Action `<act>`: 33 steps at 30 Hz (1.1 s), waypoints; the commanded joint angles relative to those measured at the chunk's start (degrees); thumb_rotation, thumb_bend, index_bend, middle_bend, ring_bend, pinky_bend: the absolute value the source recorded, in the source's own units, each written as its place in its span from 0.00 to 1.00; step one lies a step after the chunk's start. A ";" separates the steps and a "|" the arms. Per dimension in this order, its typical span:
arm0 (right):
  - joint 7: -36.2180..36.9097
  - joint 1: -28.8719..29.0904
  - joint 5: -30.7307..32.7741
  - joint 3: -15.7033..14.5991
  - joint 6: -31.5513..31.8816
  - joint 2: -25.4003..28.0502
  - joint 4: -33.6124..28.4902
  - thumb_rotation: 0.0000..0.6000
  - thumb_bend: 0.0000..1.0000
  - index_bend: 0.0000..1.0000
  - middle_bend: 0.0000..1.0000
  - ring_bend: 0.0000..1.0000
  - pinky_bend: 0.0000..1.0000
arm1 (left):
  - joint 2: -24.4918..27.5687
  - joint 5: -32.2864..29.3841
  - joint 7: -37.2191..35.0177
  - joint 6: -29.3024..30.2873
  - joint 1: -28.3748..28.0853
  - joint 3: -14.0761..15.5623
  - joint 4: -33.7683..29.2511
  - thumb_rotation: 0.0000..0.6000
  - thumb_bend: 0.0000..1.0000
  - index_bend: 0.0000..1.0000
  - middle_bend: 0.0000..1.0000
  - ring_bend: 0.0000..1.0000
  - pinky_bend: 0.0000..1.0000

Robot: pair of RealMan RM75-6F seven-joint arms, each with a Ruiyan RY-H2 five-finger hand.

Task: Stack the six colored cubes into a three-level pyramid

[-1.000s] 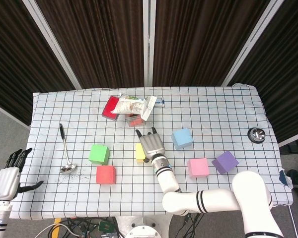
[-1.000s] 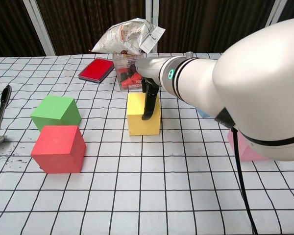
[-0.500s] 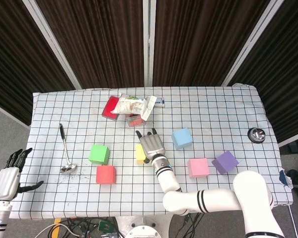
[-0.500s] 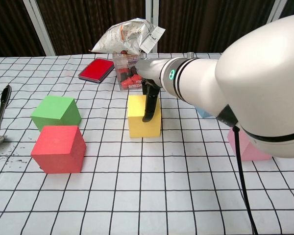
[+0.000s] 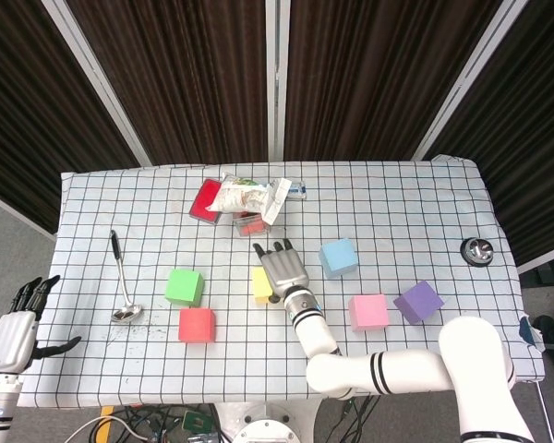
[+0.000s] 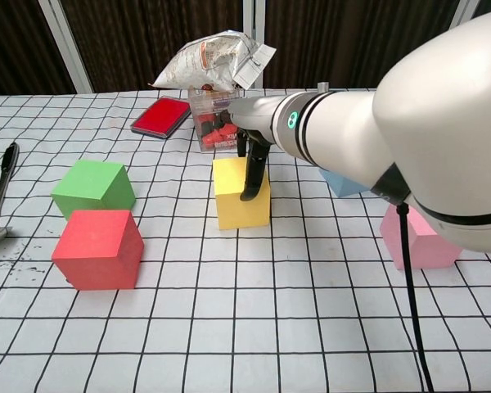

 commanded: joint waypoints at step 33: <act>46.48 -42.26 -55.80 -13.19 16.35 49.11 -36.66 1.00 0.04 0.00 0.25 0.05 0.00 | -5.38 -1.87 0.70 -21.51 -19.58 -6.62 -4.02 1.00 0.00 0.05 0.13 0.00 0.04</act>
